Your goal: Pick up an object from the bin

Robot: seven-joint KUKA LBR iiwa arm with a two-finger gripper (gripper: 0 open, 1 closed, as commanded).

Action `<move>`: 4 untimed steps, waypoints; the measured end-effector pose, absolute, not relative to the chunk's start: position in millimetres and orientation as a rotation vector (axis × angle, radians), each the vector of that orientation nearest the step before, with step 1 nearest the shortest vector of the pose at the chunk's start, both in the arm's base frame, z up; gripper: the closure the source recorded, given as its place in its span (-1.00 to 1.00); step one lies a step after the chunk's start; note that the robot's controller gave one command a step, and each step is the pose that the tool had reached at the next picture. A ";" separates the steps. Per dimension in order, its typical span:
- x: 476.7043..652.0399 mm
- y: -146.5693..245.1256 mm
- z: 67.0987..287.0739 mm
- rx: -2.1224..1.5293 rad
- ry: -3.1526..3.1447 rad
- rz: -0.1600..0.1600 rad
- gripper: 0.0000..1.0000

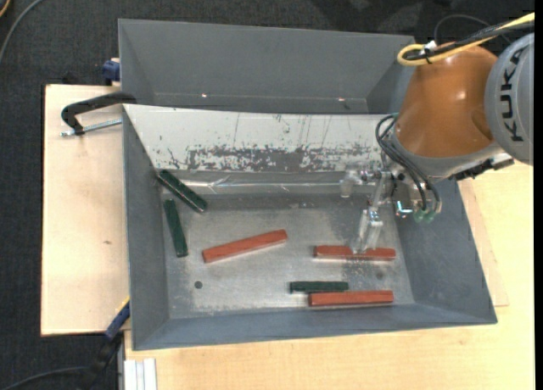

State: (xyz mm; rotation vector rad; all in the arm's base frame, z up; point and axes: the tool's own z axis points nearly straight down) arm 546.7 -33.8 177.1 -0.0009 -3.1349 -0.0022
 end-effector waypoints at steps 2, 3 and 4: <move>529.4 -69.6 73.6 0.296 -3.134 0.003 -1.00; 529.1 -67.4 73.1 0.300 -3.132 -0.001 1.00; 563.9 -61.6 286.8 0.295 -3.144 0.004 1.00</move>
Offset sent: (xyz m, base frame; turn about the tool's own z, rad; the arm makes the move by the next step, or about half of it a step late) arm -0.0276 0.0272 -0.1071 -0.3476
